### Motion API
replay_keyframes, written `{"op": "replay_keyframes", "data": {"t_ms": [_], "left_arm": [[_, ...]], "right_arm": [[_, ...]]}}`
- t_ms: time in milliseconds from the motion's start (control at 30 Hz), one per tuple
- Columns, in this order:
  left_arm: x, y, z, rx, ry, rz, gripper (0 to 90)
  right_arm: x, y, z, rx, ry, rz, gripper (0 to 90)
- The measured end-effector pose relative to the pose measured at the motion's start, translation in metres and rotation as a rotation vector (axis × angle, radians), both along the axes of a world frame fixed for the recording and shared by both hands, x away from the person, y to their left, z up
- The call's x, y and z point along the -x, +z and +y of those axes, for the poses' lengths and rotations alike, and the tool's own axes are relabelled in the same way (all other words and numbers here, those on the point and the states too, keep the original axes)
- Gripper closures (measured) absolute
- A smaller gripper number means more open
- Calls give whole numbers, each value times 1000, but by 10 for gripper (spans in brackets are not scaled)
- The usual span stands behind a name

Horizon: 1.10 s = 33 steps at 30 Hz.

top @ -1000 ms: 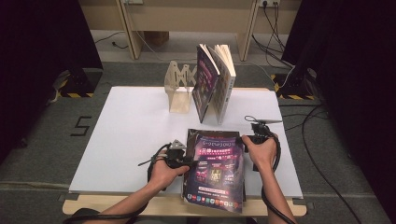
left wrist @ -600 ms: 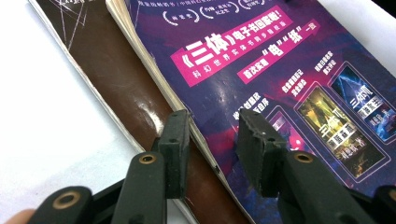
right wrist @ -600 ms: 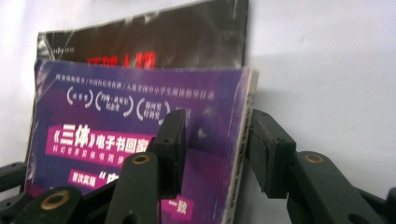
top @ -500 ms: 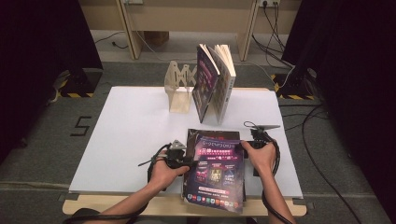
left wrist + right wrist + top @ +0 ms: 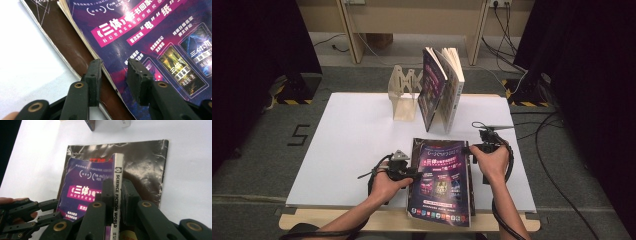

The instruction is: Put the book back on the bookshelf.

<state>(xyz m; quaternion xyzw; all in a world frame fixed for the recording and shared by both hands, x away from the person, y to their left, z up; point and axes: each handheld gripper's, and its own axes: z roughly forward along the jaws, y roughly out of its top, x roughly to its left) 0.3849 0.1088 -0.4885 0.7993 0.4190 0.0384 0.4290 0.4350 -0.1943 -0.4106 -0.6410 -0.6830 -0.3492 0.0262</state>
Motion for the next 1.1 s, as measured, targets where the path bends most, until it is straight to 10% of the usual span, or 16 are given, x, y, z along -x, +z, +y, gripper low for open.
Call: {"op": "replay_keyframes", "data": {"t_ms": [333, 1100], "left_arm": [[9, 12, 26, 105, 34, -38, 585], [12, 6, 63, 68, 124, -73, 503]], "right_arm": [[8, 11, 8, 13, -5, -68, 834], [21, 49, 40, -19, 16, -228, 834]]}}
